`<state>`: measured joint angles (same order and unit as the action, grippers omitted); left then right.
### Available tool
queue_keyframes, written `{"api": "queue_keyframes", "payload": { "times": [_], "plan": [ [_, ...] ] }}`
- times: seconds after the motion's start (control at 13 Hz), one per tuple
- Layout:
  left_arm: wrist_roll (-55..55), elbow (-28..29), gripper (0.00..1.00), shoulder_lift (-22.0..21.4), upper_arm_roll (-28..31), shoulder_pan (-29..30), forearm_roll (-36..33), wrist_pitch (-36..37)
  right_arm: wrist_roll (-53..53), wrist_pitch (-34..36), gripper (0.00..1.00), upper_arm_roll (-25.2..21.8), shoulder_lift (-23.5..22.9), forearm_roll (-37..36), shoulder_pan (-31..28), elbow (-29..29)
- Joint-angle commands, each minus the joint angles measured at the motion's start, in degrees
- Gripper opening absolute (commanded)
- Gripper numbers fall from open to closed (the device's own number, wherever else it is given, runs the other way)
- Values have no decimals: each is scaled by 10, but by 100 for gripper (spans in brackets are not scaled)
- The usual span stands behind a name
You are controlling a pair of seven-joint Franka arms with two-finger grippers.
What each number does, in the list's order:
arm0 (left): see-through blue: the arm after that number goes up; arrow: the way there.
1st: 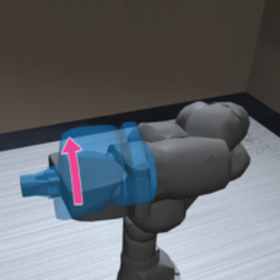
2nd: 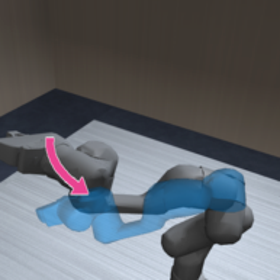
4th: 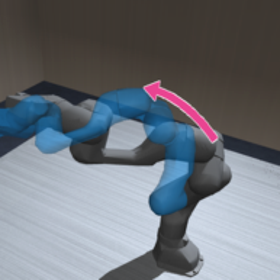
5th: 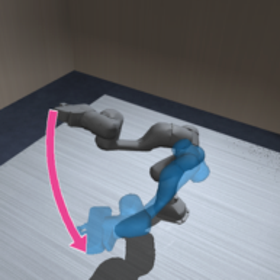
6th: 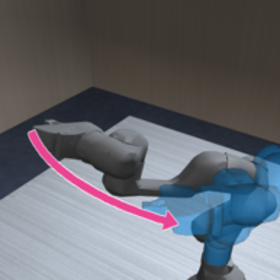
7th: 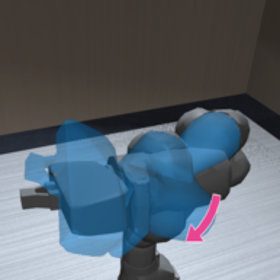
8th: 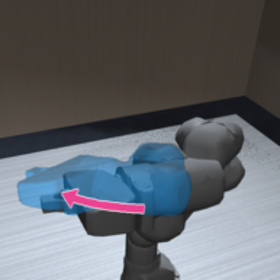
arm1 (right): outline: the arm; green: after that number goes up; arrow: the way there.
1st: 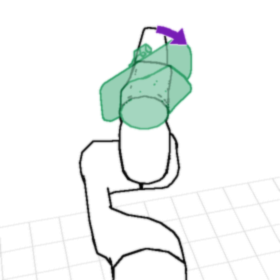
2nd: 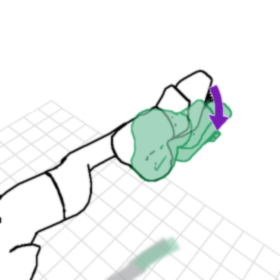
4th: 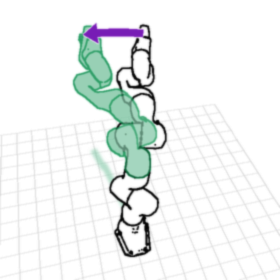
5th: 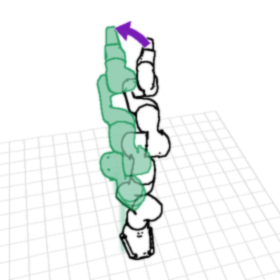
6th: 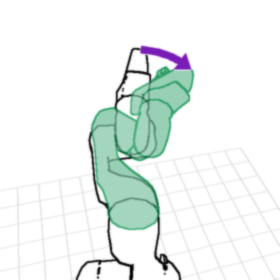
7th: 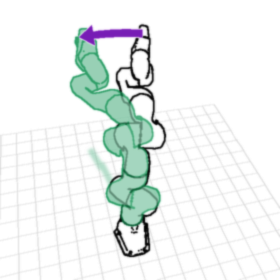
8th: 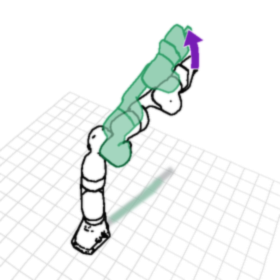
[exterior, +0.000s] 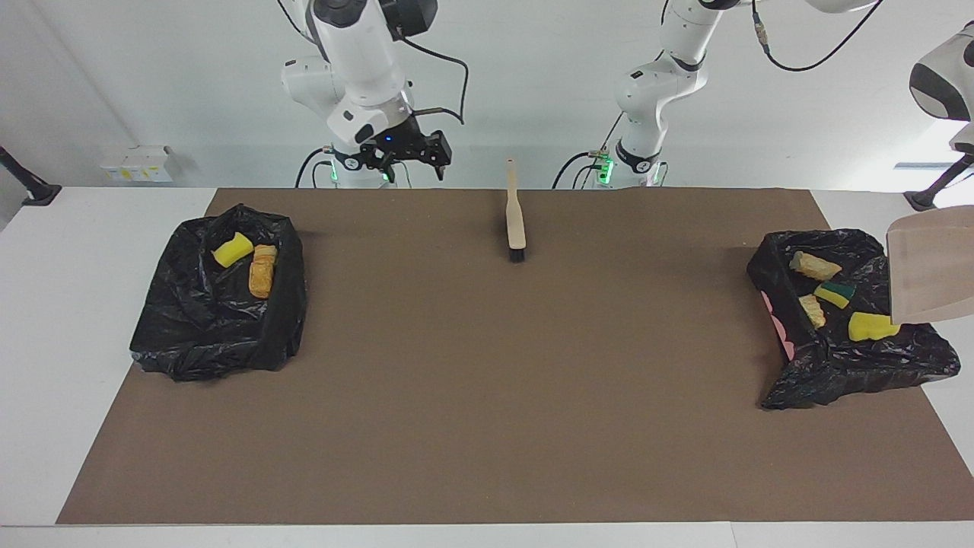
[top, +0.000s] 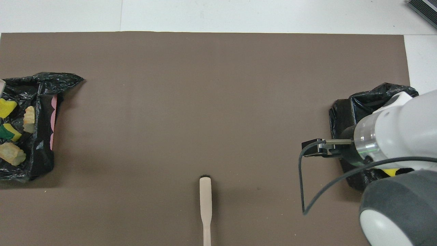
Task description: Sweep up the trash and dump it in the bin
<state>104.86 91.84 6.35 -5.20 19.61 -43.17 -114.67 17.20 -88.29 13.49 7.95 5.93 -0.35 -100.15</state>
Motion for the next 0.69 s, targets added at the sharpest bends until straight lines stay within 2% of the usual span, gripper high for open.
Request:
{"api": "queue_keyframes", "payload": {
  "times": [0.0,0.15,0.23,0.38,0.61],
  "plan": [
    [-98,21,0,-27,4,-43,37,73,-10,54,100,11,-93,-66,-15,134],
    [-164,34,0,-37,5,-67,79,116,-10,53,100,3,-122,-110,-22,177],
    [-208,55,0,-52,5,-84,100,126,-10,53,100,0,-123,-112,-28,179],
    [-312,99,0,-77,4,-118,135,153,-5,54,100,-1,-114,-117,-35,172],
    [-459,116,0,-84,4,-174,207,207,-4,52,100,0,-94,-115,-48,138]
  ]
}}
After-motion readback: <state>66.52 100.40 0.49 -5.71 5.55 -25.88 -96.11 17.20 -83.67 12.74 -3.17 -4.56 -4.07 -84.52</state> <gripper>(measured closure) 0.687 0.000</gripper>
